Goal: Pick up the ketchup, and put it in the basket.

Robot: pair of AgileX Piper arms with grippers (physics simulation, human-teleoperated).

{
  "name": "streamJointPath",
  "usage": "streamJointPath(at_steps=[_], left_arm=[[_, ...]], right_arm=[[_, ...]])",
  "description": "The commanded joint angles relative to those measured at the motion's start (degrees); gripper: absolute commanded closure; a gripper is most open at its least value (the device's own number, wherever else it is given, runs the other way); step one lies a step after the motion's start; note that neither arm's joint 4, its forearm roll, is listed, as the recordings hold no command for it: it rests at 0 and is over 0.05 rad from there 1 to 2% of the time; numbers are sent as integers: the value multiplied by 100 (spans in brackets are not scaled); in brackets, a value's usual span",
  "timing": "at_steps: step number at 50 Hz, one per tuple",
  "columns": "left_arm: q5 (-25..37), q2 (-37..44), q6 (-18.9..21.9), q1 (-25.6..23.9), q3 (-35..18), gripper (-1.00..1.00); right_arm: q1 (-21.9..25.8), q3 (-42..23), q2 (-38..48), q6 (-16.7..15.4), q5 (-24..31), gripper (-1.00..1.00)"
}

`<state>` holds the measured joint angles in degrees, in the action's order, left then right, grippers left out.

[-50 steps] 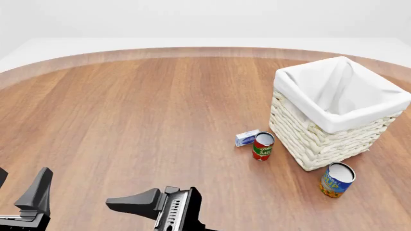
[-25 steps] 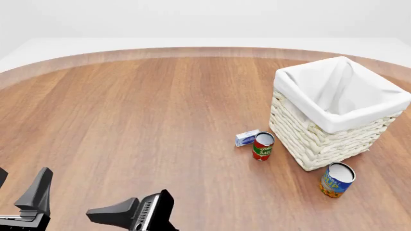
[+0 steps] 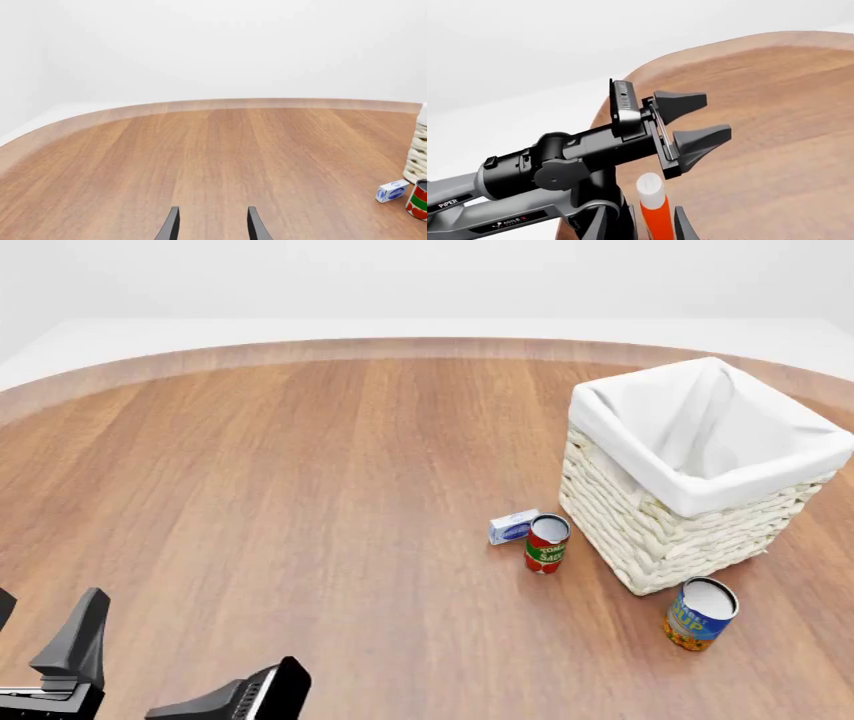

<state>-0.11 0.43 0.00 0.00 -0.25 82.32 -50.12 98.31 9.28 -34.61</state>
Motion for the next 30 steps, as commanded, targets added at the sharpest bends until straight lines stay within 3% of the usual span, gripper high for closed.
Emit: streamJointPath(at_steps=[1, 30], left_arm=[[0, 0, 0, 0, 0, -100], [0, 0, 0, 0, 0, -100]], right_arm=[[-15, -213, 322, 97, 113, -100], [-93, -425, 1041, 342, 68, -100]])
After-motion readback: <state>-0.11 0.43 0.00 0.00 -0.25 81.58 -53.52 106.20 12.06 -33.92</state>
